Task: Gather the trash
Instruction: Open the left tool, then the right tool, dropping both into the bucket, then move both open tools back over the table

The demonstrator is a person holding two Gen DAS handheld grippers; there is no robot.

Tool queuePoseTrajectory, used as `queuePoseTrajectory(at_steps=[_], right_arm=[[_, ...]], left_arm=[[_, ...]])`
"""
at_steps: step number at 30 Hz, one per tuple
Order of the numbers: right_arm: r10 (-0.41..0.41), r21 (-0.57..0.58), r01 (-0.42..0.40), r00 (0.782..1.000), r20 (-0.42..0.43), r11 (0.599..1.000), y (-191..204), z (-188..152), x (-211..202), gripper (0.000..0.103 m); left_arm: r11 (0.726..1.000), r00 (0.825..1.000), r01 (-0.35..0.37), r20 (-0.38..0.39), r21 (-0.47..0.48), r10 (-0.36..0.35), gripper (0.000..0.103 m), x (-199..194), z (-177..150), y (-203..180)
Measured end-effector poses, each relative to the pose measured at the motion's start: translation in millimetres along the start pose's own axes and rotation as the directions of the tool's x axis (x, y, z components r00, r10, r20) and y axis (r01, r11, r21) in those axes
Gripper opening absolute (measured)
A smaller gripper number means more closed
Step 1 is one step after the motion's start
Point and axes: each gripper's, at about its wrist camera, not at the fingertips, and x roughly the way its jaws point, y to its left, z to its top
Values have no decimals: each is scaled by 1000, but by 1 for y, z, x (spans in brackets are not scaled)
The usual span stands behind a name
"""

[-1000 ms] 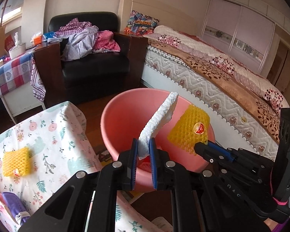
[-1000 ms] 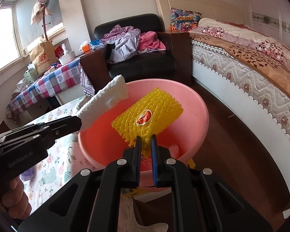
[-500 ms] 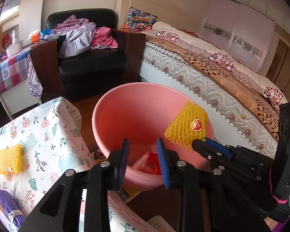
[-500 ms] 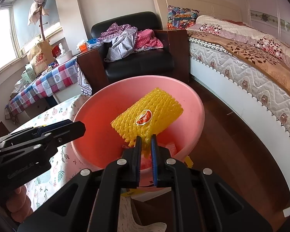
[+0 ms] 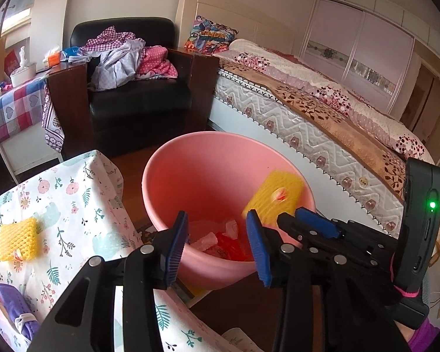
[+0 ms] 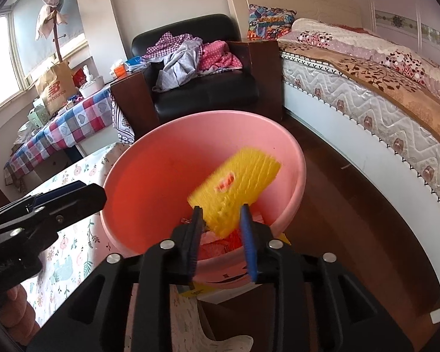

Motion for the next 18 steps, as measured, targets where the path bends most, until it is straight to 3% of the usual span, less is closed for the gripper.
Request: queuePoseTrajectory(at_steps=[18], right_arm=[[26, -36, -27, 1000, -15, 999, 25, -5, -14, 28]], left_arm=[[999, 999, 8, 34, -31, -7, 41, -33, -6, 16]])
